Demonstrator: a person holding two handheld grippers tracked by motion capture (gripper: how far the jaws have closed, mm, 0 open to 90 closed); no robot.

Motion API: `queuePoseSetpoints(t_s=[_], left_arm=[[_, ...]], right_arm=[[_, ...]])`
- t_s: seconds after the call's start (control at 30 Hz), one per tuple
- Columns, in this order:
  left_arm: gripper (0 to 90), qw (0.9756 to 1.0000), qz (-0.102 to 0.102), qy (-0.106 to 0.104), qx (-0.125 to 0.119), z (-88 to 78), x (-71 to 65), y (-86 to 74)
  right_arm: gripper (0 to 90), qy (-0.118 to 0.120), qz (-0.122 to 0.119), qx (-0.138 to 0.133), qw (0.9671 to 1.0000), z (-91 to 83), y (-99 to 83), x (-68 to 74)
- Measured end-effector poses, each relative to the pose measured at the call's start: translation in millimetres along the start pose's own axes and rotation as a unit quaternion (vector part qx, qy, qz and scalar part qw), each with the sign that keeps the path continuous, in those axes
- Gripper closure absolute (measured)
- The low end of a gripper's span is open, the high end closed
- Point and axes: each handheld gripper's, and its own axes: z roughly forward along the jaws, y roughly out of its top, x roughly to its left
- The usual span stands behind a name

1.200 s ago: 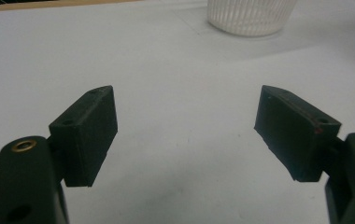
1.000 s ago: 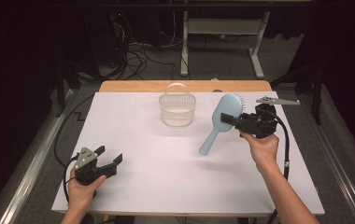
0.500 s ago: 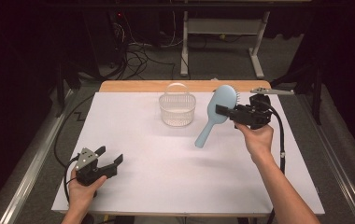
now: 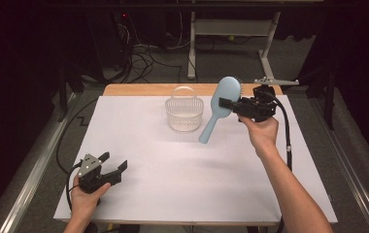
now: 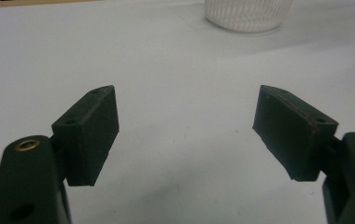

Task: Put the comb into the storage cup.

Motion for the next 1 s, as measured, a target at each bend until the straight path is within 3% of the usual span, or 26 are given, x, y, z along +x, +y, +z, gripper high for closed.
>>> queuePoseSetpoints(t_s=[0.47,1.0], left_arm=[[23.1,1.0000,-0.003,-0.003,0.002,1.4,-0.3,-0.7],[23.2,1.0000,-0.002,-0.005,0.001,1.5,-1.5,-0.6]], right_arm=[[54.7,-0.004,-0.012,0.006,0.9999,14.4,20.5,1.4],[54.7,-0.012,-0.003,0.012,0.9999,35.2,32.7,-4.1]])
